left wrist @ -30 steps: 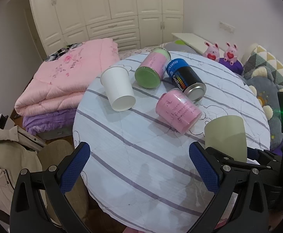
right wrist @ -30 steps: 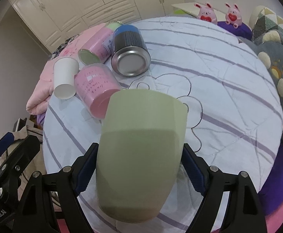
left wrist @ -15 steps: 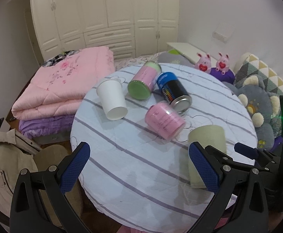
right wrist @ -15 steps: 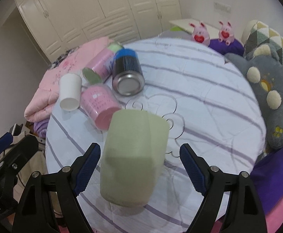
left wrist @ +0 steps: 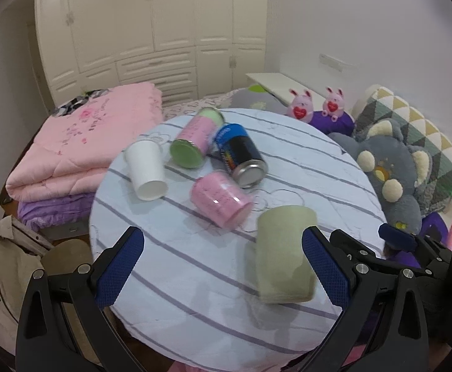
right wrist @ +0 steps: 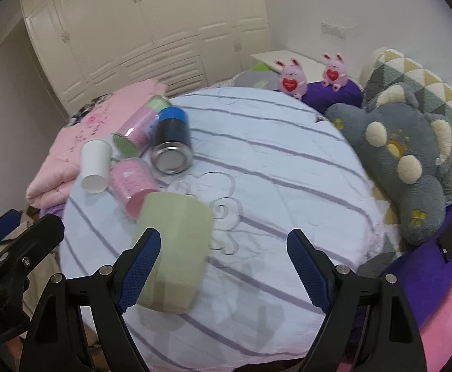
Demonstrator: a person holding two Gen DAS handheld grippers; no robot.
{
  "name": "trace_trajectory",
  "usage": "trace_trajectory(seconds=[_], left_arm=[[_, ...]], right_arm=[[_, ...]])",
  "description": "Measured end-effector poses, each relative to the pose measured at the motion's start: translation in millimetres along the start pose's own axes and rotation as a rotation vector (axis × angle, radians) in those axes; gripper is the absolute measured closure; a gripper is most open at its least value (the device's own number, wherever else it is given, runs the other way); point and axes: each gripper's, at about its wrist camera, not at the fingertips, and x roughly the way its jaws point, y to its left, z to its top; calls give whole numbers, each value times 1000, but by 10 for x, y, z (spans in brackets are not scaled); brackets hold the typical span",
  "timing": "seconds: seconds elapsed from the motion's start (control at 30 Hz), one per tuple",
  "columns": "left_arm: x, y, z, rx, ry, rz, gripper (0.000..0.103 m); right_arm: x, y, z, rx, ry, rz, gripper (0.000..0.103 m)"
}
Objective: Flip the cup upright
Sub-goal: 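Bring the left tool to grip the green cup from the right gripper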
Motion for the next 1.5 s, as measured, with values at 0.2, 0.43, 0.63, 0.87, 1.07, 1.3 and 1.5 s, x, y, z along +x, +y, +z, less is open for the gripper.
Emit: trace_trajectory(seconds=[0.2, 0.43, 0.63, 0.87, 1.07, 1.3, 1.5], left_arm=[[101, -232, 1, 19, 15, -34, 0], [307, -434, -6, 28, 46, -51, 0], [581, -547, -7, 22, 107, -53, 0], [897, -591, -8, -3, 200, -44, 0], [1161, -587, -31, -32, 295, -53, 0], [1270, -654, -47, -20, 325, -55, 4], [1326, -736, -50, 15, 335, -46, 17]], right_arm=[[-32, -201, -24, 3, -24, -47, 18], [-21, -369, -19, -50, -76, -131, 18], [112, -466, 5, -86, -70, -162, 18], [300, -531, -17, -86, -30, -131, 18], [456, -551, -2, -98, 5, -123, 18], [547, -572, 7, -104, 30, -123, 18], [579, -565, -23, -106, 54, -119, 18]])
